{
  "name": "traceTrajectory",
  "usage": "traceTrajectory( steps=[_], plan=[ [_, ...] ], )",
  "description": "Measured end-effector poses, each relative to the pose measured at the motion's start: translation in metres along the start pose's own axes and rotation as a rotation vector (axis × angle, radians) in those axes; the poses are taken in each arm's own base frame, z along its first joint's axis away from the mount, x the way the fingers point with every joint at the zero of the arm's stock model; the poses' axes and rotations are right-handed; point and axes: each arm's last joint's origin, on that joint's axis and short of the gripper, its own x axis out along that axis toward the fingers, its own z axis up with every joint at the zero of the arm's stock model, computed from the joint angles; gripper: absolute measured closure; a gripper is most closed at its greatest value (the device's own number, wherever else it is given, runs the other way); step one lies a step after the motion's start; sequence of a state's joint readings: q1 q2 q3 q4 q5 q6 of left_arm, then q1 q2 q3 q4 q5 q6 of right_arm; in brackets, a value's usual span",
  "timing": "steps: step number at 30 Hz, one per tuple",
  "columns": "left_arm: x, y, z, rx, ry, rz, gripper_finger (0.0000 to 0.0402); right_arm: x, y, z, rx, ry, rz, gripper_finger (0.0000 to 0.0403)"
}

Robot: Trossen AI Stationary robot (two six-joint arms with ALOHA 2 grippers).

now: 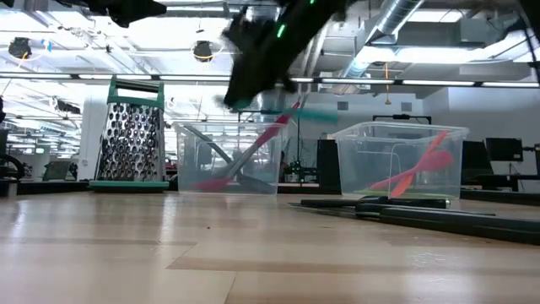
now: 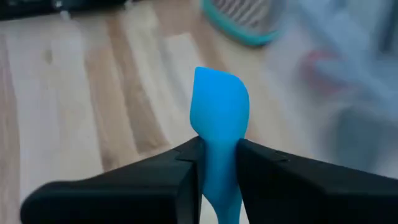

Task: Pick & Place Kitchen Items
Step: Put the blue spatula into the top right transparent bin

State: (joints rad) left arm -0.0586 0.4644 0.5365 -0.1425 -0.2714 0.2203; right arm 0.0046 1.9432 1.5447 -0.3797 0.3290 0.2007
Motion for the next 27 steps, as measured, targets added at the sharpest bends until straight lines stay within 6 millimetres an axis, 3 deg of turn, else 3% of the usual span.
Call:
traceTrajectory(
  steps=[7, 12, 19, 27],
  plan=[
    [0.0, 0.0, 0.0, 0.0, 0.0, 0.0, 0.0166, -0.091, -0.062, 0.025, -0.048, -0.017, -0.22, 0.0346],
    [0.0, 0.0, 0.0, 0.0, -0.001, -0.001, 0.0166, -0.129, -0.122, 0.018, -0.021, 0.108, -0.394, 0.0347],
    [0.0, 0.0, 0.0, 0.0, -0.001, 0.001, 0.0166, -0.133, -0.188, -0.012, -0.1, 0.482, -0.484, 0.0347],
    [0.0, 0.002, 0.0, 0.0, 0.012, 0.061, 0.0166, -0.103, -0.228, -0.029, -0.137, 0.665, -0.372, 0.0349]
  ],
)
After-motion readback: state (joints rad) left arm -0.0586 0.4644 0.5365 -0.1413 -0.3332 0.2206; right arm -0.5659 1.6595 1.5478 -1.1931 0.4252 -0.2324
